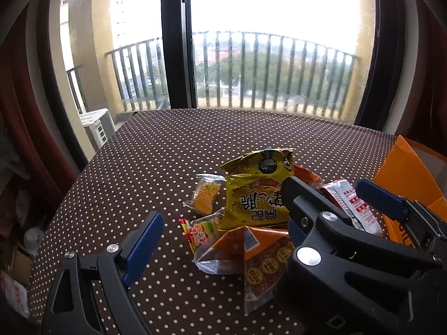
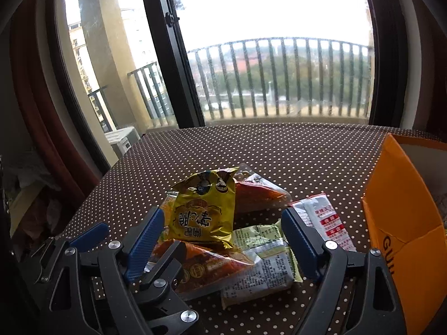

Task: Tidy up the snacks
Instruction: 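Grasp the yellow snack bag with the right tool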

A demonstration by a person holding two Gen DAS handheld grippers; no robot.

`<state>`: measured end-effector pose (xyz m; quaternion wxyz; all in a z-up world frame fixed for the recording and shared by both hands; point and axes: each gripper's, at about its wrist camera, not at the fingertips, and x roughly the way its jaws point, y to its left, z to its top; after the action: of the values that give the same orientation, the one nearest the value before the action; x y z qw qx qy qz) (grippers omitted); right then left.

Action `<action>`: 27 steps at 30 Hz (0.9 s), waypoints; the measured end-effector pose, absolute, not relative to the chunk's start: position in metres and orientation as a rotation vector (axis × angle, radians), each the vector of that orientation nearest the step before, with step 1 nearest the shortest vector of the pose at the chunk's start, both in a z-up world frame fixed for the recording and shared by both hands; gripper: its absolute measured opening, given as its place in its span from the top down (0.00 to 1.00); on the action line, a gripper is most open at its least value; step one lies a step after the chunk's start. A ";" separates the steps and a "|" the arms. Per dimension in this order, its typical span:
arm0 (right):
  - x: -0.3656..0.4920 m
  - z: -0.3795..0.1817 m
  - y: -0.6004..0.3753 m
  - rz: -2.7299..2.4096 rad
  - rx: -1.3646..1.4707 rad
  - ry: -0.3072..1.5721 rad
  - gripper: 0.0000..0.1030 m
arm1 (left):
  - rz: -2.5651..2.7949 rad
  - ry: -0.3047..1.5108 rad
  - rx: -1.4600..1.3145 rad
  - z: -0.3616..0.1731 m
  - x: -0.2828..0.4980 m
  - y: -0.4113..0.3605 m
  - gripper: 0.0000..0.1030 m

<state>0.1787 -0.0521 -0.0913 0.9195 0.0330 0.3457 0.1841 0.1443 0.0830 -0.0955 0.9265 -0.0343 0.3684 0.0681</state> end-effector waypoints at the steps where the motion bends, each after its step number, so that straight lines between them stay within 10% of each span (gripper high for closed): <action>1: 0.182 -0.093 -0.050 0.385 0.072 0.718 0.17 | 0.144 0.765 -0.069 -0.097 0.147 0.085 0.11; 17: 0.222 -0.126 -0.021 0.444 0.087 0.870 0.27 | 0.144 0.865 -0.096 -0.125 0.173 0.100 0.11; 27: 0.222 -0.130 -0.024 0.465 0.098 0.916 0.57 | 0.141 0.858 -0.097 -0.128 0.163 0.098 0.11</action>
<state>0.2219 -0.0241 -0.1297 0.8699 0.0466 0.4378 0.2224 0.1629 0.0981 -0.1278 0.9060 -0.0469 0.4152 0.0681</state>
